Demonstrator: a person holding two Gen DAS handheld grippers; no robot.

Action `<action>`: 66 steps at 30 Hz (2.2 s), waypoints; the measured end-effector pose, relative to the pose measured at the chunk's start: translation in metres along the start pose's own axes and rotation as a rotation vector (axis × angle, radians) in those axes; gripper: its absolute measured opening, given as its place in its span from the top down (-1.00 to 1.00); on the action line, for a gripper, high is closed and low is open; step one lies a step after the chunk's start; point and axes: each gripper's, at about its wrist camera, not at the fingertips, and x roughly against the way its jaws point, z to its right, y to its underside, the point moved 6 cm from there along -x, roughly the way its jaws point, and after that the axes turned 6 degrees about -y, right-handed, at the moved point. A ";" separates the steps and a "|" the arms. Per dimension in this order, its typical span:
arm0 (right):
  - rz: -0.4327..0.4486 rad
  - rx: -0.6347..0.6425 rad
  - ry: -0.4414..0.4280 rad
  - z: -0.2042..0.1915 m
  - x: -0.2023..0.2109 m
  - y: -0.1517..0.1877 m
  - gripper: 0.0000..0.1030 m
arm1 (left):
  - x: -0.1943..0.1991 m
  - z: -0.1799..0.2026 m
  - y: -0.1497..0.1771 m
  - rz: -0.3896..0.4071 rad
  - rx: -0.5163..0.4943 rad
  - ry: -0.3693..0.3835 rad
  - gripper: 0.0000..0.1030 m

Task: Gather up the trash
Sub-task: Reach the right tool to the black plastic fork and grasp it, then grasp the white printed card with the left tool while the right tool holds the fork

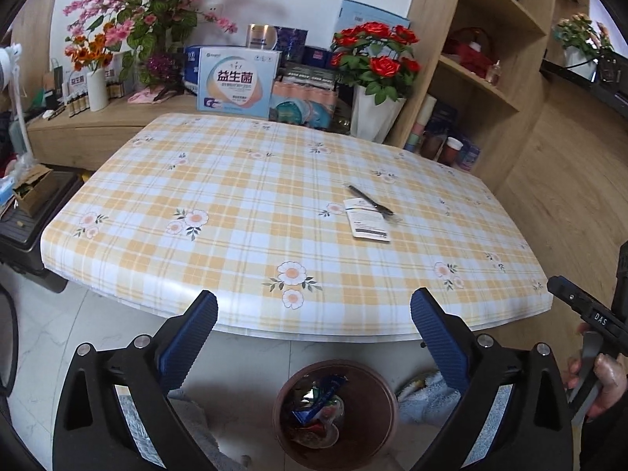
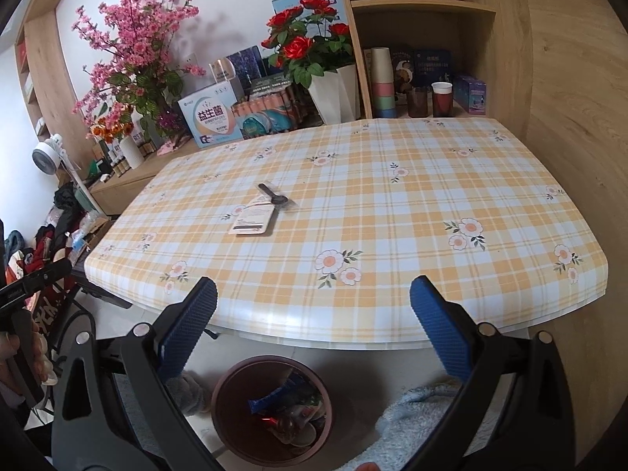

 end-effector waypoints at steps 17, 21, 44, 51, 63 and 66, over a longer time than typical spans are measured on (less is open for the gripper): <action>-0.128 0.133 -0.066 0.001 -0.109 -0.048 -0.89 | -0.090 0.034 -0.046 -0.044 -0.040 0.043 -0.87; -0.181 0.189 -0.126 -0.013 -0.165 -0.070 -0.86 | -0.113 0.025 -0.062 -0.042 -0.029 0.031 -0.87; -0.369 0.213 -0.202 -0.052 -0.360 -0.096 0.38 | -0.199 -0.003 -0.085 -0.086 -0.020 0.049 -0.62; -0.322 0.165 -0.213 -0.051 -0.339 -0.107 0.70 | -0.209 0.027 -0.085 -0.117 -0.062 0.112 -0.62; -0.197 0.060 -0.211 0.000 -0.270 -0.111 0.71 | -0.264 0.108 -0.068 -0.218 -0.146 0.107 -0.77; -0.179 0.012 -0.205 0.018 -0.257 -0.104 0.71 | -0.284 0.120 -0.064 -0.237 -0.175 0.052 -0.77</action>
